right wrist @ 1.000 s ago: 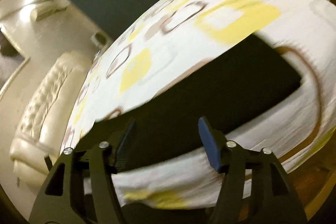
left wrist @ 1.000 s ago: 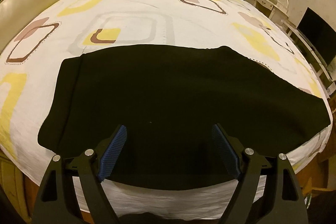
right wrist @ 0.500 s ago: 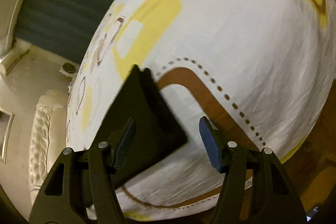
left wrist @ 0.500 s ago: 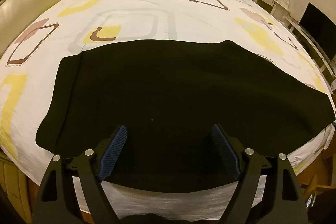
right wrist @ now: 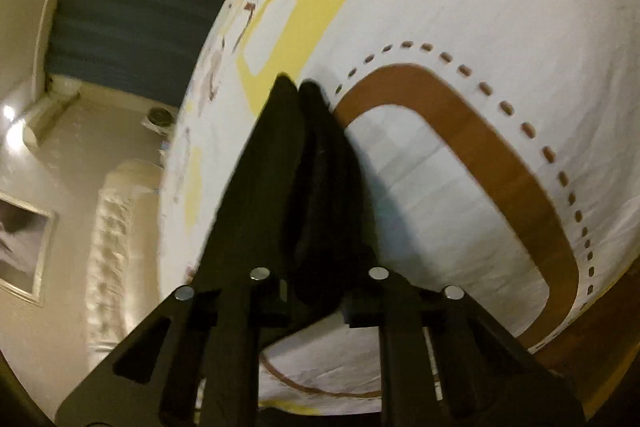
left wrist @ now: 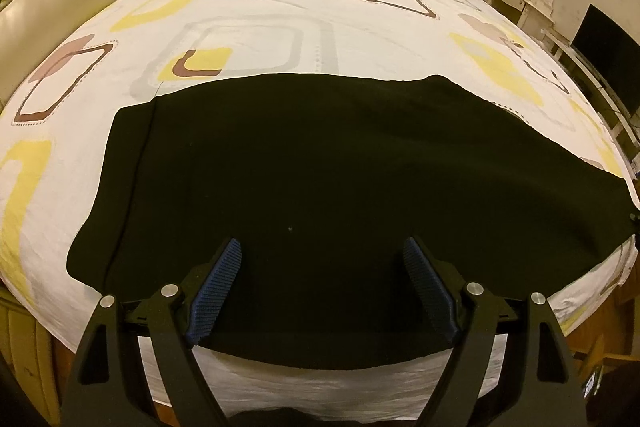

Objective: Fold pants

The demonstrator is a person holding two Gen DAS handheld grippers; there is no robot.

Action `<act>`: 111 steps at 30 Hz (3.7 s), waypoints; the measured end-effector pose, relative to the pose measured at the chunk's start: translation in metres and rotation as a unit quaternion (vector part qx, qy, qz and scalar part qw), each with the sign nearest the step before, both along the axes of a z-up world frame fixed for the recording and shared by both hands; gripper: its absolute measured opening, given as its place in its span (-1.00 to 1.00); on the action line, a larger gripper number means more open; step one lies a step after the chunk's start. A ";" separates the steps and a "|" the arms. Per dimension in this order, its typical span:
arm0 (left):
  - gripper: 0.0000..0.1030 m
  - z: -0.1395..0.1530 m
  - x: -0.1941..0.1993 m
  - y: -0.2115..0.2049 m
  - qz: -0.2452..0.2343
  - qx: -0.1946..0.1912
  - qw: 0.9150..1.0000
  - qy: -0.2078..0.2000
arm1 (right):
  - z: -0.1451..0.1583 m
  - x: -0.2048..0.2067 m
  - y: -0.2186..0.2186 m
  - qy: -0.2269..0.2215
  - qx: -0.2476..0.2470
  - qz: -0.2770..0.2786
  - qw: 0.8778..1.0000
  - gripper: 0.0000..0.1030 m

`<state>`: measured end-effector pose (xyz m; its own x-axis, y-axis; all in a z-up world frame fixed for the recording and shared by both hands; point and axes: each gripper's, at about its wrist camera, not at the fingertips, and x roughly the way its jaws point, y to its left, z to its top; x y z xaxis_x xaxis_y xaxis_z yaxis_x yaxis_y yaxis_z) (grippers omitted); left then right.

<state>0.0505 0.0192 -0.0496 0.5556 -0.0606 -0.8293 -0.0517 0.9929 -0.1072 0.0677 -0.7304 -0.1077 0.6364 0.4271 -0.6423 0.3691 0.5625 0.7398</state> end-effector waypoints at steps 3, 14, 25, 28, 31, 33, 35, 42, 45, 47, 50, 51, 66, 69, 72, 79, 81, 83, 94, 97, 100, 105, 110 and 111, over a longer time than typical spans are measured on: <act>0.60 0.001 -0.001 0.001 0.005 -0.009 1.000 0.001 | 0.016 -0.005 0.009 -0.022 -0.025 -0.018 0.999 -0.79; 0.60 0.002 0.000 0.005 0.007 -0.015 1.000 0.003 | 0.123 -0.005 0.100 -0.166 -0.041 -0.001 0.985 -0.80; 0.60 0.008 -0.002 0.005 0.000 -0.016 1.000 -0.005 | 0.152 0.013 0.251 -0.185 -0.096 0.115 0.971 -0.80; 0.60 0.009 -0.003 0.006 0.002 -0.021 1.000 -0.005 | 0.149 0.019 0.283 -0.177 -0.110 0.135 0.969 -0.80; 0.60 0.009 -0.003 0.006 0.002 -0.021 1.000 -0.004 | 0.145 0.014 0.310 -0.167 -0.128 0.156 0.965 -0.80; 0.60 0.010 -0.003 0.005 0.000 -0.021 1.000 -0.005 | 0.140 0.014 0.324 -0.161 -0.144 0.168 0.962 -0.80; 0.60 0.011 -0.004 0.004 -0.003 -0.020 1.000 -0.007 | 0.132 0.013 0.339 -0.151 -0.164 0.182 0.958 -0.80; 0.60 0.013 -0.004 0.003 -0.004 -0.020 1.000 -0.009 | 0.105 0.019 0.394 -0.127 -0.212 0.234 0.940 -0.80; 0.60 0.012 -0.004 0.003 -0.002 -0.022 1.000 -0.009 | 0.095 0.021 0.409 -0.120 -0.214 0.249 0.937 -0.80; 0.60 0.012 -0.004 0.003 -0.002 -0.021 1.000 -0.008 | 0.088 0.021 0.422 -0.115 -0.224 0.261 0.932 -0.80; 0.60 0.011 -0.003 0.003 -0.002 -0.021 1.000 -0.007 | 0.078 0.020 0.437 -0.107 -0.234 0.277 0.926 -0.80; 0.60 0.011 -0.003 0.003 -0.002 -0.021 1.000 -0.006 | 0.076 0.020 0.440 -0.106 -0.237 0.279 0.925 -0.80; 0.60 0.007 -0.004 0.000 -0.010 -0.016 1.000 -0.003 | 0.065 0.019 0.480 -0.101 -0.275 0.318 0.902 -0.80; 0.60 0.005 -0.004 -0.001 -0.011 -0.013 1.000 -0.001 | 0.062 0.021 0.489 -0.098 -0.276 0.326 0.899 -0.79; 0.60 0.004 -0.004 -0.002 -0.011 -0.010 1.000 -0.001 | 0.055 0.023 0.498 -0.091 -0.284 0.334 0.894 -0.79; 0.60 0.002 -0.005 -0.005 -0.013 0.003 1.000 -0.004 | 0.041 0.025 0.504 -0.082 -0.289 0.345 0.889 -0.72; 0.60 0.001 -0.006 -0.007 -0.013 0.007 1.000 -0.006 | 0.038 0.026 0.506 -0.080 -0.288 0.348 0.889 -0.67; 0.60 0.000 -0.006 -0.008 -0.014 0.012 1.000 -0.008 | 0.038 0.025 0.510 -0.082 -0.295 0.354 0.884 -0.55; 0.60 -0.004 -0.007 -0.011 -0.005 0.023 1.000 -0.019 | 0.039 0.018 0.525 -0.094 -0.306 0.387 0.865 -0.16; 0.60 -0.004 -0.008 -0.009 0.002 0.014 1.000 -0.021 | 0.040 0.015 0.530 -0.099 -0.313 0.400 0.856 -0.06; 0.60 -0.005 -0.010 -0.010 0.003 0.015 1.000 -0.024 | 0.040 0.010 0.535 -0.105 -0.317 0.412 0.847 0.01; 0.65 -0.005 -0.010 -0.012 0.006 0.018 1.000 -0.024 | 0.044 0.003 0.539 -0.118 -0.306 0.430 0.841 0.07; 0.67 -0.007 -0.007 -0.012 0.013 0.017 0.999 -0.025 | 0.053 -0.005 0.526 -0.133 -0.241 0.444 0.852 0.07; 0.67 -0.008 -0.007 -0.012 0.015 0.018 0.999 -0.025 | 0.055 -0.006 0.523 -0.136 -0.230 0.446 0.854 0.07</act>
